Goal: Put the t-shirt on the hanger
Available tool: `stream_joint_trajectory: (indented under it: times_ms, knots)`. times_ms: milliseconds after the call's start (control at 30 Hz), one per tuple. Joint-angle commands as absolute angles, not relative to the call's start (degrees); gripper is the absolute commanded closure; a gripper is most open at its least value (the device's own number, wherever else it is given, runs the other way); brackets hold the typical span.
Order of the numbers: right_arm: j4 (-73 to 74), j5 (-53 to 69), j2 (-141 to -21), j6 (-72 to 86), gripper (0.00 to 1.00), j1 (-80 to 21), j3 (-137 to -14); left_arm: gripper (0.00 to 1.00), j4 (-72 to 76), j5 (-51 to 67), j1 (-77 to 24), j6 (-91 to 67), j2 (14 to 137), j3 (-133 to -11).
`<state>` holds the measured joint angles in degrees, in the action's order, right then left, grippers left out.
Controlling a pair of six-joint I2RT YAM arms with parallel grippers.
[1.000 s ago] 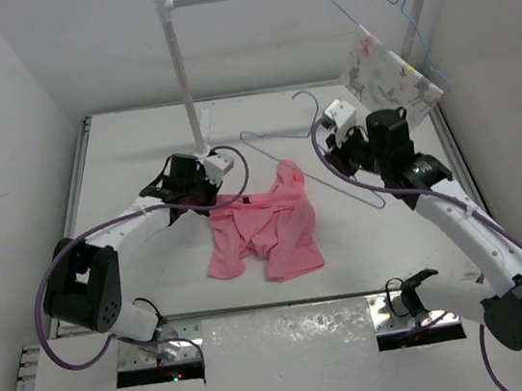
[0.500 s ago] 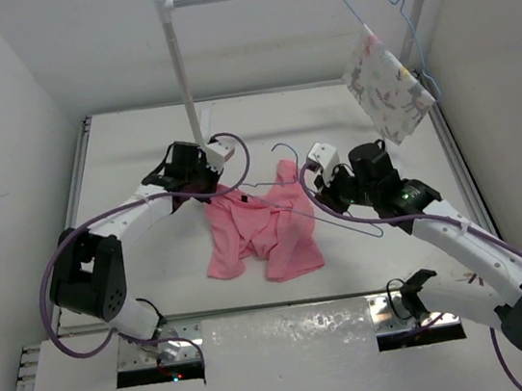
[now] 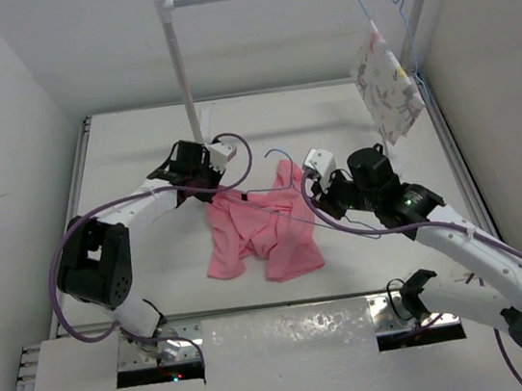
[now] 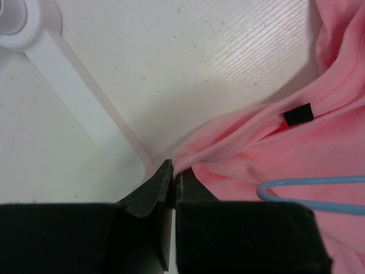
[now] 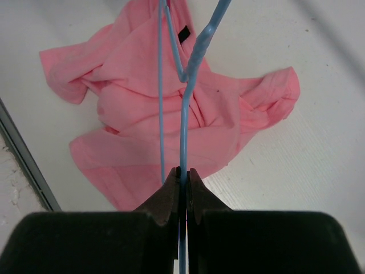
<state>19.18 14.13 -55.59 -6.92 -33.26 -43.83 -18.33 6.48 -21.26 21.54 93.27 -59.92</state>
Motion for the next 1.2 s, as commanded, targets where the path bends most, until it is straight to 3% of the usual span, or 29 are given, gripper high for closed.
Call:
stream_joint_trajectory:
  times_ms: [0,433,1167]
  knots:
    - [16.36,14.59,-56.42,-7.91,1.00,-34.01,-44.47,1.00,-17.49,6.85,-20.65,21.01,93.25,-62.67]
    - [13.80,11.08,-68.72,-11.42,1.00,-34.54,-52.73,1.00,-17.40,8.88,-20.65,22.41,91.14,-59.94]
    - [15.74,2.29,-73.48,-18.10,1.00,-35.95,-61.79,1.00,-18.19,8.17,-20.65,23.73,93.25,-60.91]
